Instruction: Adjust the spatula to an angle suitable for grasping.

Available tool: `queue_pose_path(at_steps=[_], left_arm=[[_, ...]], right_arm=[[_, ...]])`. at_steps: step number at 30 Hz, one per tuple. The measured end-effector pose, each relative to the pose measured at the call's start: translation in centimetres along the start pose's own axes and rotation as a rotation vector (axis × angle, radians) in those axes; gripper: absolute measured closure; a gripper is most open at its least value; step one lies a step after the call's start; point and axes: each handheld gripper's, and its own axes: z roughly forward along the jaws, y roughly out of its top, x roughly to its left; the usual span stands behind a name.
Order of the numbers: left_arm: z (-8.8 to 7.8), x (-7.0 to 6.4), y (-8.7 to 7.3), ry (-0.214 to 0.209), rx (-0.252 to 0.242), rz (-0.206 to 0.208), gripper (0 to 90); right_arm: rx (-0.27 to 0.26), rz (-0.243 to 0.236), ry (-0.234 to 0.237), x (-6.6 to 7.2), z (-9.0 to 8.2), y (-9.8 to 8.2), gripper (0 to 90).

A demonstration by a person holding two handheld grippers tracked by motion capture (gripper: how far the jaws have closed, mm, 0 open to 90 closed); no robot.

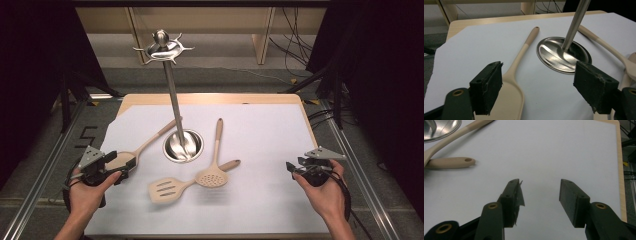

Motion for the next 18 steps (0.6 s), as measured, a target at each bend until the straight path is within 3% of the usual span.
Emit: queue_pose_path(at_steps=[1, 4, 5, 7, 9, 12, 13, 14, 15, 16, 17, 18], left_arm=[[0.1, 0.0, 0.0, 0.001, 0.007, 0.004, 22.9], [0.8, 0.1, 0.5, 0.024, 0.046, 0.039, 24.7], [1.3, 0.3, 0.8, 0.023, 0.072, 0.057, 25.5], [2.1, 0.5, 1.3, 0.027, 0.104, 0.080, 29.4], [2.7, 0.6, 1.7, 0.036, 0.171, 0.118, 30.0], [3.8, 1.2, 2.5, 0.010, 0.281, 0.203, 34.2], [4.3, 1.3, 2.8, 0.006, 0.303, 0.224, 36.4], [4.8, 1.4, 3.2, 0.004, 0.317, 0.236, 37.8], [5.2, 1.4, 3.4, 0.000, 0.326, 0.235, 38.9], [5.7, 1.6, 4.0, -0.003, 0.349, 0.247, 39.7], [6.3, 1.7, 4.4, -0.008, 0.356, 0.231, 41.3], [6.7, 1.8, 4.8, -0.016, 0.377, 0.238, 42.4]], right_arm=[[-0.004, -0.023, -0.003, -0.2, 0.1, -0.1, 52.0], [-0.006, 0.004, 0.002, 0.0, 0.1, 0.1, 52.0], [-0.005, -0.022, -0.007, -0.1, 0.1, 0.1, 52.0], [0.006, 0.019, -0.004, 0.5, 0.1, 0.3, 52.7], [0.007, 0.016, -0.001, 0.6, 0.1, 0.3, 53.0], [0.022, 0.010, 0.003, 0.7, 0.0, 0.4, 54.0], [0.003, -0.008, 0.001, 0.6, 0.1, 0.4, 54.2], [0.015, 0.016, 0.009, 0.8, 0.1, 0.4, 54.4], [0.006, -0.012, 0.016, 0.5, 0.2, 0.4, 54.5], [0.006, -0.013, 0.016, 0.5, 0.2, 0.4, 54.6], [0.010, -0.014, 0.018, 0.5, 0.2, 0.4, 54.7], [0.015, -0.053, 0.009, 0.3, 0.2, 0.4, 54.8]])
